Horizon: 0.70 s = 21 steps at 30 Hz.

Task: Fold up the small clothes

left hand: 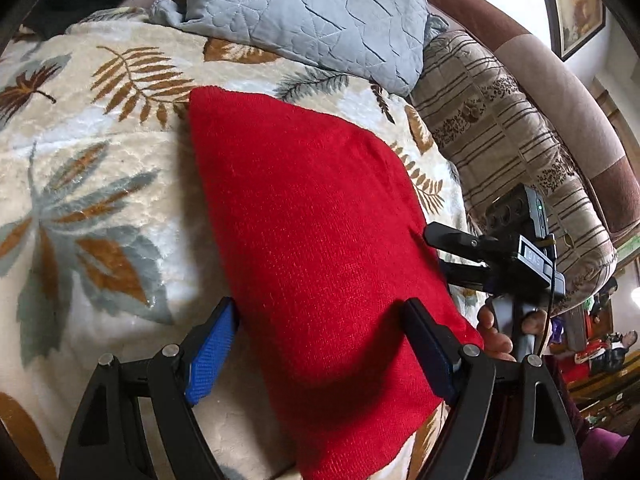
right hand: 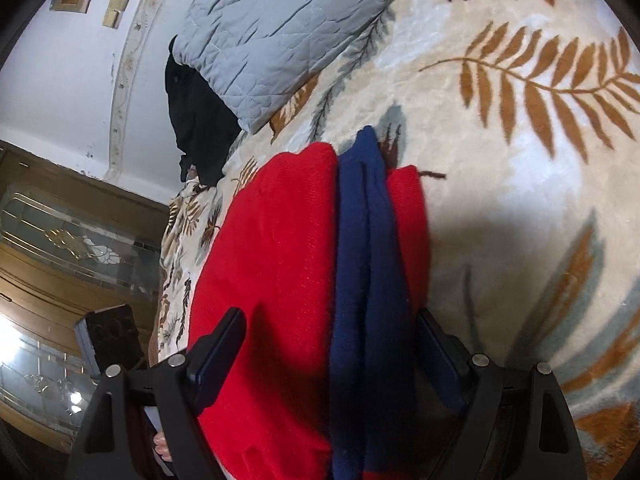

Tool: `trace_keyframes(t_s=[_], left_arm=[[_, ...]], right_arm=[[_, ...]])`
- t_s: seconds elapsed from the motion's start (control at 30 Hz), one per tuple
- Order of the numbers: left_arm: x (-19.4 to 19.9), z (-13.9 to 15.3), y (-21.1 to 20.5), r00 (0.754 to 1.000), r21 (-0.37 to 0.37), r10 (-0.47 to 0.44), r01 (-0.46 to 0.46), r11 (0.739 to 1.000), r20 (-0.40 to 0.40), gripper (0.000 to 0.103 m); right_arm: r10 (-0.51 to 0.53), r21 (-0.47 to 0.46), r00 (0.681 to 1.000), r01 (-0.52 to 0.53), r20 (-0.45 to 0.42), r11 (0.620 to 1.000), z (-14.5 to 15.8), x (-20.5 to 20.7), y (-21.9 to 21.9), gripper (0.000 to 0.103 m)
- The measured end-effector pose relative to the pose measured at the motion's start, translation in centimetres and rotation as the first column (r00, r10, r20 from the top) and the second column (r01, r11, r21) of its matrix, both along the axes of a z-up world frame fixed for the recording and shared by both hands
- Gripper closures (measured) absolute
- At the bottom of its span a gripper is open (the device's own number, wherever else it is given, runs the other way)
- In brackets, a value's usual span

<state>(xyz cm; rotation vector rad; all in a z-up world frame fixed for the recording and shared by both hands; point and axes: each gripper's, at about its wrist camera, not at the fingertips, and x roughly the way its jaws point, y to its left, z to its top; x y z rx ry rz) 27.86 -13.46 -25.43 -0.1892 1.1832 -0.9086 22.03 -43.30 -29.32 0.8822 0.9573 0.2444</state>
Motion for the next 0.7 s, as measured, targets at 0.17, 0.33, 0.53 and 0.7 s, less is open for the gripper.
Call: trace_keyframes(t_s=[0.17,0.33,0.53,0.7], left_arm=[[0.5,-0.3,0.7,0.999,-0.057,0.024,-0.026,0.998,-0.048,0.022],[0.9,-0.4,1.1,0.998,-0.081,0.044,-0.048,0.996,-0.053,0.044],[0.7,0.6,0.9,0.999,-0.077,0.049,-0.049,0.996,-0.005,0.055],[0.4,1.7,1.3,0.998,-0.077,0.061,-0.060,0.995,0.011,0.057]], right_arm=[[0.012,0.028,0.999,-0.013,0.035,1.000,-0.2,0.1,0.7,0.020],[0.021,-0.035,0.999,-0.020,0.036,0.999,0.0,0.2,1.4,0.046],[0.035,-0.097,0.996,-0.027,0.081,0.995,1.4,0.0,2.4,0.059],[0.049,-0.141,0.990,-0.030,0.132,0.990,3.0,-0.5,3.4,0.062]])
